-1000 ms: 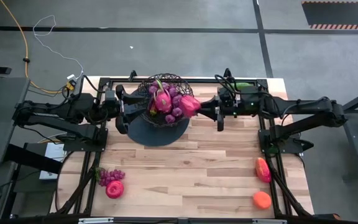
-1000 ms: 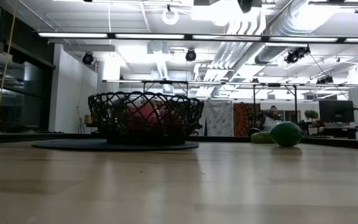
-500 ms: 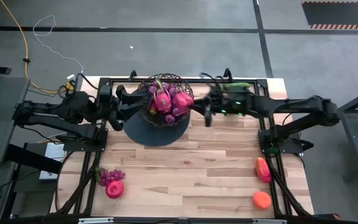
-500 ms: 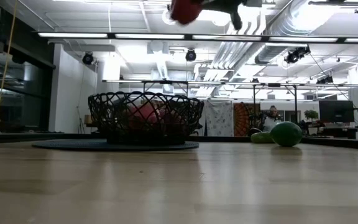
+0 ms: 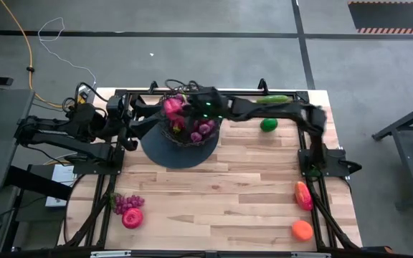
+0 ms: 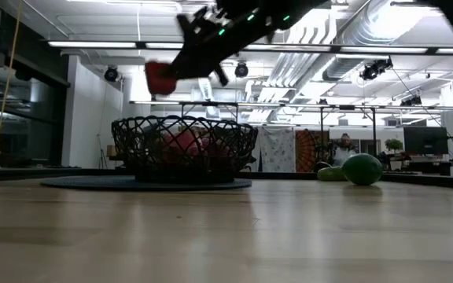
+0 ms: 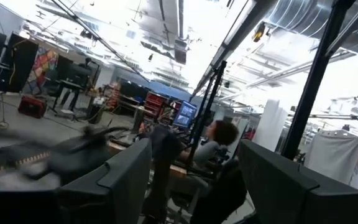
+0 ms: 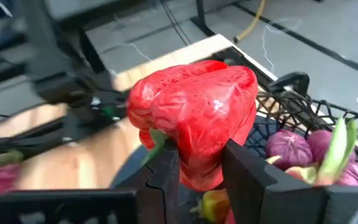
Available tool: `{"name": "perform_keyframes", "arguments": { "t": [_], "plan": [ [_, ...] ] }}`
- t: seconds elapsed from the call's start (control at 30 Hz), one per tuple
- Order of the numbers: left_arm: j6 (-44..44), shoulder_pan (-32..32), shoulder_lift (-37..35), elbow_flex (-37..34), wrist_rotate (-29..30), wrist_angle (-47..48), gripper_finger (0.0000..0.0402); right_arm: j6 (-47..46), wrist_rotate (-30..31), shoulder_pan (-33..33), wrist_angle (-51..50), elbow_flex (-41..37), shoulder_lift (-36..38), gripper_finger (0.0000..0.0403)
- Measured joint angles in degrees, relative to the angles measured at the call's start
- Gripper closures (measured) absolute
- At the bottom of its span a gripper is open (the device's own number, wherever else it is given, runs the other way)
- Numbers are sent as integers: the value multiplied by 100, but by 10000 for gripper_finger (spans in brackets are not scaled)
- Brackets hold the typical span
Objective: Build produce basket
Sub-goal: Put the red bell pepper into the black basket
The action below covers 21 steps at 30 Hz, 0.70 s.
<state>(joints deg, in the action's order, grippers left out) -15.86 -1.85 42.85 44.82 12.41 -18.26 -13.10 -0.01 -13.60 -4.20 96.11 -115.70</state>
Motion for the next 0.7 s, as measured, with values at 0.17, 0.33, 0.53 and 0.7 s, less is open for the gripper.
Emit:
{"name": "perform_keyframes", "arguments": {
  "t": [0.17,0.33,0.53,0.7],
  "plan": [
    [0,0,0,0,21,-2,172,-313,-2,-91,-551,1017,-1036,295],
    [0,2,0,0,21,7,172,-444,-31,-107,-914,1769,-1692,293],
    [0,2,0,0,21,39,172,-483,58,-105,-1334,2209,-1983,293],
    [0,2,0,0,21,42,172,-108,149,-122,-1619,2405,-1961,288]
  ]
}}
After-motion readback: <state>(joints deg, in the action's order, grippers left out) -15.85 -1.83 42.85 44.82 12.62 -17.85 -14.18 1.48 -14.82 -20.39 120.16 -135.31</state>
